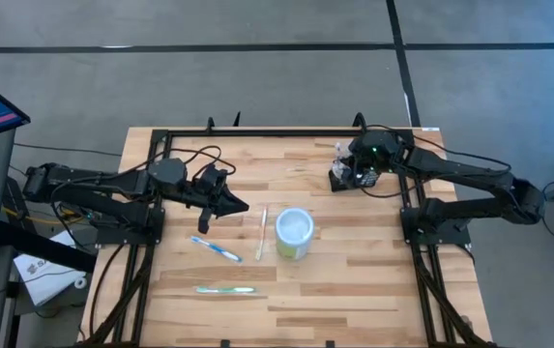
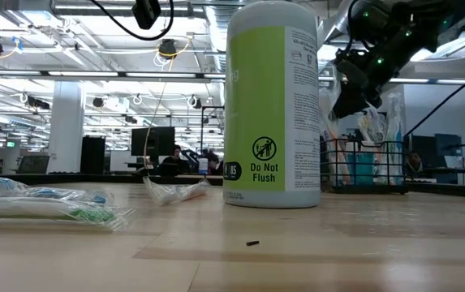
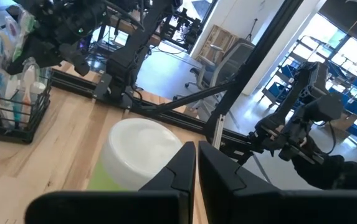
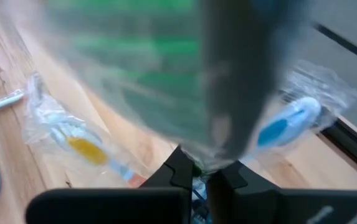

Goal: Pick & Place toothbrushing station
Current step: Put the green toothbrush into the wire organizer

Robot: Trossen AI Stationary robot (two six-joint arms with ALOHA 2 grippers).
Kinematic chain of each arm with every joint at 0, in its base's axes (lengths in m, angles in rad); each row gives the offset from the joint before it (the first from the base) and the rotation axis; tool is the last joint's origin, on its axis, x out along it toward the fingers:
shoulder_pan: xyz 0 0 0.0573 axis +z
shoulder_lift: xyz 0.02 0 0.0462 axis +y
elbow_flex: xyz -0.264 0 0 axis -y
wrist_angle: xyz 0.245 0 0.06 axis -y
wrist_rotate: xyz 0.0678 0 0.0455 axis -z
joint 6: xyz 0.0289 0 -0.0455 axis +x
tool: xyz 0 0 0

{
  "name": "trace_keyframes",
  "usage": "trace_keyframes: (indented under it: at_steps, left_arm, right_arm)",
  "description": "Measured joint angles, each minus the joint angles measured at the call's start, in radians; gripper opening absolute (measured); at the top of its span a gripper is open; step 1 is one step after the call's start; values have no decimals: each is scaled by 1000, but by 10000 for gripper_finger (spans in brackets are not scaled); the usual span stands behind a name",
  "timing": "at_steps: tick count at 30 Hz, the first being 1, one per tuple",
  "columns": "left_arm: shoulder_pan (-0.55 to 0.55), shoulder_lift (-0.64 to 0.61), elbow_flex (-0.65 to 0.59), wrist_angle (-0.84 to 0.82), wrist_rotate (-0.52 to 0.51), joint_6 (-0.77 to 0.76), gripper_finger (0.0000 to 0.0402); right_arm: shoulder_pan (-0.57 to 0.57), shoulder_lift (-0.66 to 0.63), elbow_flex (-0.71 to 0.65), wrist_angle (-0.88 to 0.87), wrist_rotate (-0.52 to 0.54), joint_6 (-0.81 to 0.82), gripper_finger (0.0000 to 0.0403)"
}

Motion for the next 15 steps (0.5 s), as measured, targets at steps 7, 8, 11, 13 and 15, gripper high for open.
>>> trace_keyframes:
  at_steps: [7,8,11,13,15]
  left_arm:
    - [0,0,0,0,0,0,11]
    - [0,0,0,0,-3,0,11]
    - [0,0,0,0,-20,0,11]
    - [0,0,0,-1,-20,0,11]
    - [0,0,0,0,-21,0,11]
  right_arm:
    - [-6,4,0,0,-22,1,10]
    - [-6,13,1,2,-24,1,10]
    - [-6,45,0,5,-26,6,15]
    - [-5,80,1,22,-26,7,16]
    - [-4,114,0,42,-26,7,16]
